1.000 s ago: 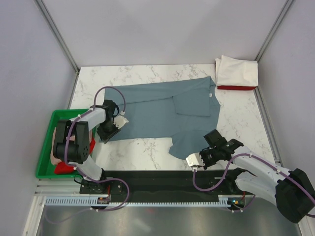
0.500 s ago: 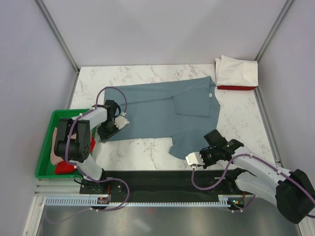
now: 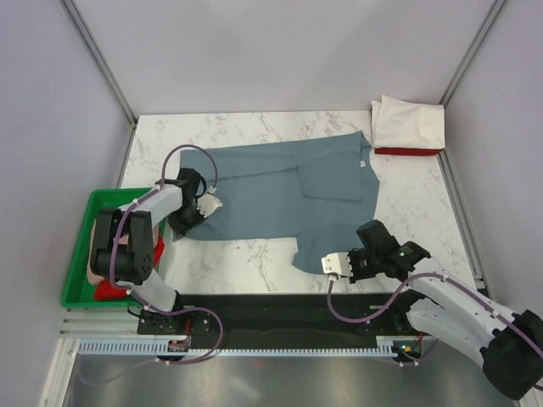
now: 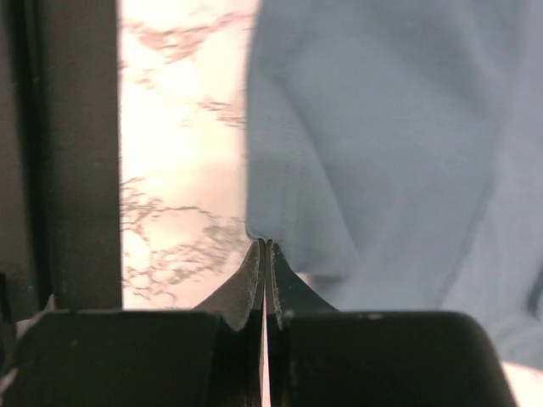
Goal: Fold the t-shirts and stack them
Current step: Fold the tshirt
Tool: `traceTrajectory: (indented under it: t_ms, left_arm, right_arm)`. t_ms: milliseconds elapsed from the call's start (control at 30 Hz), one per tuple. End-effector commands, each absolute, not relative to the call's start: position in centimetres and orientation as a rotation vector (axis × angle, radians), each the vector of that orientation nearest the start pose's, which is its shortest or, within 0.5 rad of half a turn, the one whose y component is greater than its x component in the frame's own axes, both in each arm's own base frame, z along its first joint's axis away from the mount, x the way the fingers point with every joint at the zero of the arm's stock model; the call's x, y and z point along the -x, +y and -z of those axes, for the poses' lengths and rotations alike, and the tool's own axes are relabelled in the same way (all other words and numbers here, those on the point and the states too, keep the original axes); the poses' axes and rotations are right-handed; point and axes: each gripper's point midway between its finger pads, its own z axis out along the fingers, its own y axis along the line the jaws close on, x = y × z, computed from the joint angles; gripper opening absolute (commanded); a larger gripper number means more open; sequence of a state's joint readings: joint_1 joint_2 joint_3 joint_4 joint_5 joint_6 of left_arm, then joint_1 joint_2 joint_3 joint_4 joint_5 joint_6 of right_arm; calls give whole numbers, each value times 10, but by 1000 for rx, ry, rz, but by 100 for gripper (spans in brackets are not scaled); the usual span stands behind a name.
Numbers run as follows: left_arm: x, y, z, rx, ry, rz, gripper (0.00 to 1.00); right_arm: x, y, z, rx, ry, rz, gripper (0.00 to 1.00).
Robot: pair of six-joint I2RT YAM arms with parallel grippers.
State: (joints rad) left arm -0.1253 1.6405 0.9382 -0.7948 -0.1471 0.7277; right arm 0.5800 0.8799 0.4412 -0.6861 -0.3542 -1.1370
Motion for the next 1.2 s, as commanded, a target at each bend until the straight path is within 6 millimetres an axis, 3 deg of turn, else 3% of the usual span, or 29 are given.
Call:
traceTrajectory:
  t_ms: [0,267,367,633,767,933,967,1033,1100,1133,1167]
  left_arm:
    - [-296,10,-56,-1225,2641,-259,2]
    - [-307,6,-69,-1230,2604,-246,2]
    - [-313,6,-76,-1221,2581,-261,2]
    - [-330,5,-92,-1189,2532,-267,2]
    - [-338,8,-97,-1179,2518,-276,2]
    - [-358,13,-97,-1128,2532,-269,2]
    - [-361,14,-96,-1119,2537,-266,2]
    - [-371,15,-94,-1090,2544,-258,2]
    - [-377,16,-93,-1063,2551,-245,2]
    - [-384,15,-91,-1058,2555,-243,2]
    - [-388,15,-91,-1051,2554,-242,2]
  right_arm:
    - [-173,133,-74,1838,1676,-201,0]
    - [-205,127,-123,1579,1745,-67,0]
    - [-229,116,-149,1481,1752,21,0]
    - [-276,95,-194,1284,1769,156,0]
    - [-308,88,-226,1158,1746,210,0]
    - [-343,80,-236,1099,1745,254,0]
    - [-352,81,-246,1083,1719,270,0]
    - [-367,79,-243,1082,1728,284,0]
    - [-382,76,-256,1057,1693,314,0]
    - [-391,76,-250,1061,1706,317,0]
    - [-399,75,-261,1043,1682,328,0]
